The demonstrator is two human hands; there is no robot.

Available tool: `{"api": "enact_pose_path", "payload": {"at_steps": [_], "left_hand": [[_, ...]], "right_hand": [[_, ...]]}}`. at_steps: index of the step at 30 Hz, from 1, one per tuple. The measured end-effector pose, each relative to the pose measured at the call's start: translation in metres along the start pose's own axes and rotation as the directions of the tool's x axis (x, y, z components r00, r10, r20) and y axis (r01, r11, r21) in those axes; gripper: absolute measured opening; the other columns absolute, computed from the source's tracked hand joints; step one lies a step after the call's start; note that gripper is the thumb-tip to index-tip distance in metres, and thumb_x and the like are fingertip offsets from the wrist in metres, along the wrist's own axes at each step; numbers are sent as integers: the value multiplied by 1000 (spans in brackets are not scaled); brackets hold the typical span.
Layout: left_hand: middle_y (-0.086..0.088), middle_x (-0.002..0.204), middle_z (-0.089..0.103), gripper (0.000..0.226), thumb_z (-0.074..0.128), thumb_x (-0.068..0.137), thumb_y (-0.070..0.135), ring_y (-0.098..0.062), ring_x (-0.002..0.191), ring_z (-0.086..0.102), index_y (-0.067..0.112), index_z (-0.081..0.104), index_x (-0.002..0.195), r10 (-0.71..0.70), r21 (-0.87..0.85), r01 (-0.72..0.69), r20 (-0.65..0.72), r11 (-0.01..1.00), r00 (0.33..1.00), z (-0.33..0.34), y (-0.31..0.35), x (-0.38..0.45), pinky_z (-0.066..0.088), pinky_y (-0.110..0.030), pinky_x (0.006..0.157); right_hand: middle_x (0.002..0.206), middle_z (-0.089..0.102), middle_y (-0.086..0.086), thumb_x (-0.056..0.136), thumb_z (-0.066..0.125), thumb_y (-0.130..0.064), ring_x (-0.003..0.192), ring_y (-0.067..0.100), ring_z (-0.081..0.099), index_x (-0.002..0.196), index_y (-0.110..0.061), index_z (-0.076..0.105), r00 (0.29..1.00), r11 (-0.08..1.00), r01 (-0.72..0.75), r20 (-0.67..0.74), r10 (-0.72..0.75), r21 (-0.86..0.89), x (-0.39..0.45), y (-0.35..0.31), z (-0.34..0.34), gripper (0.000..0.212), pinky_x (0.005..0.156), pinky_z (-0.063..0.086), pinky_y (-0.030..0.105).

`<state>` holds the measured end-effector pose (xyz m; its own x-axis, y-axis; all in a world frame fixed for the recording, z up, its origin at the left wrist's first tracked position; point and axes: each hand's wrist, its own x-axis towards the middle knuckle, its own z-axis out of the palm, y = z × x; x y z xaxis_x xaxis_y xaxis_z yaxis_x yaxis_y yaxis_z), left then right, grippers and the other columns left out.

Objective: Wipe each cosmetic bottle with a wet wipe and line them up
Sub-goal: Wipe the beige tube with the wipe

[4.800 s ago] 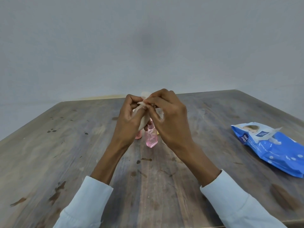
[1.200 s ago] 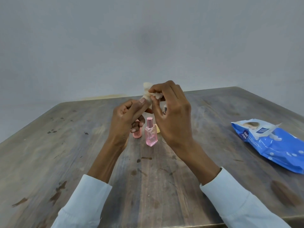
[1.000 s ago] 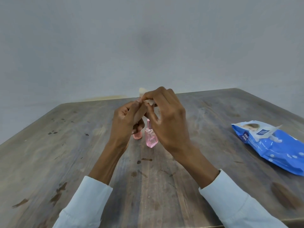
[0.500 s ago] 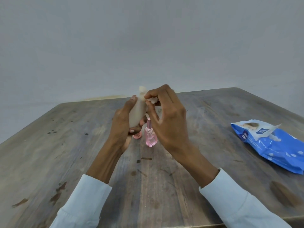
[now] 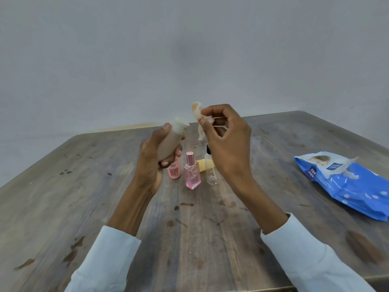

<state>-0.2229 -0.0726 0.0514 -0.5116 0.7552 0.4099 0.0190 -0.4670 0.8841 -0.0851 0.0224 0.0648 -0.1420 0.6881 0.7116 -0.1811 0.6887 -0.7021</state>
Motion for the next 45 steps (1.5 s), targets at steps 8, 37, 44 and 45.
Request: {"api": "enact_pose_path", "payload": {"at_steps": [8, 37, 44, 45], "left_hand": [[-12, 83, 62, 26, 68, 85, 46, -11, 60, 37, 22, 76, 90, 141, 171, -138, -4, 976, 990, -5, -5, 5, 34, -19, 52], [-4, 77, 53, 37, 73, 78, 45, -9, 59, 38, 13, 71, 97, 156, 153, -145, -63, 977, 986, -7, -9, 6, 34, -19, 53], [14, 71, 56, 37, 76, 81, 41, -2, 59, 46, 10, 71, 100, 201, 253, -183, -50, 950, 978, -6, -8, 5, 38, -15, 57], [15, 68, 55, 33, 75, 81, 38, -2, 58, 46, 10, 70, 98, 188, 261, -173, -34, 950, 982, -7, -8, 5, 37, -15, 56]], "right_hand": [[102, 76, -6, 96, 79, -8, 96, 13, 75, 107, -11, 79, 981, 993, 82, 169, -96, 88, -1, -4, 0, 12, 84, 64, 32], [94, 78, -4, 95, 80, -8, 86, 9, 76, 105, -12, 81, 992, 995, 52, 109, -61, 79, -4, 6, 4, 11, 79, 61, 20], [98, 76, -4, 95, 80, -6, 91, 12, 75, 106, -8, 80, 962, 971, 236, 128, -240, 46, -8, 0, 6, 12, 81, 63, 26], [98, 76, -4, 95, 80, -7, 90, 12, 75, 106, -9, 80, 966, 975, 219, 129, -222, 40, -8, 1, 7, 12, 80, 62, 24]]}}
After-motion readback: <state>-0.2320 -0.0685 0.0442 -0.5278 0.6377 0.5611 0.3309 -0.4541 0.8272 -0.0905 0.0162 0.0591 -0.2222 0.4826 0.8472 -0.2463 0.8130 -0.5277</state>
